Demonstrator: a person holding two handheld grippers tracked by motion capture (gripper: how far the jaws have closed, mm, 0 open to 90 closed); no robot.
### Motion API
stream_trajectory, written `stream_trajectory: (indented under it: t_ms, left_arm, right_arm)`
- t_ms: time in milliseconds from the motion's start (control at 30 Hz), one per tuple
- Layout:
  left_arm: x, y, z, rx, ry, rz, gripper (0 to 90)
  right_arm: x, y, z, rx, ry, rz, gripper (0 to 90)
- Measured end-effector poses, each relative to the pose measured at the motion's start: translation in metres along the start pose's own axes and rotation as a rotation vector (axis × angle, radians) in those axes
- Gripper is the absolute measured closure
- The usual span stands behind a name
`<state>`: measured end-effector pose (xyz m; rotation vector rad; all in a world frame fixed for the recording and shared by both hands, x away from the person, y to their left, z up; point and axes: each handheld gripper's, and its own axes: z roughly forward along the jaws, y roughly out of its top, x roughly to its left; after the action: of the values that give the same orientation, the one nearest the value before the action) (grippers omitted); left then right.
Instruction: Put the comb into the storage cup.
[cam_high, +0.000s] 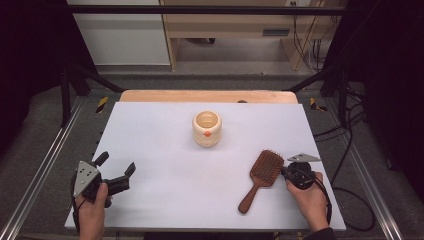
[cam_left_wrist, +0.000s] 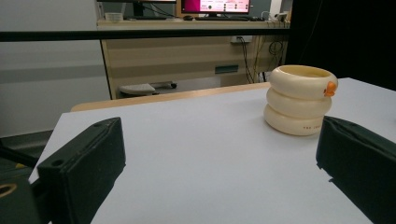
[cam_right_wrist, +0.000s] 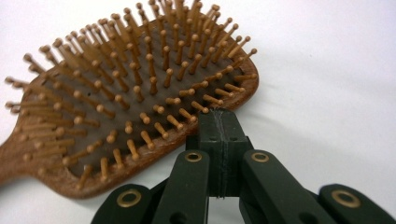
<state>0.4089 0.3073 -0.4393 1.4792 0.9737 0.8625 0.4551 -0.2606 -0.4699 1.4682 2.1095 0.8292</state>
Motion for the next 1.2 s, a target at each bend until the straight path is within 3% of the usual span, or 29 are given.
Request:
stream_trajectory:
  t_ms: [700,1200]
  left_arm:
    - [0.0,0.0,0.001,0.002,-0.007,-0.003,1.5]
    - [0.002,-0.001,0.002,0.005,-0.006,-0.007,1.5]
  right_arm:
    - [-0.003,0.031,0.023,0.029,0.054,-0.033,90.0]
    - [0.001,0.051,0.033,0.049,0.1,-0.044,90.0]
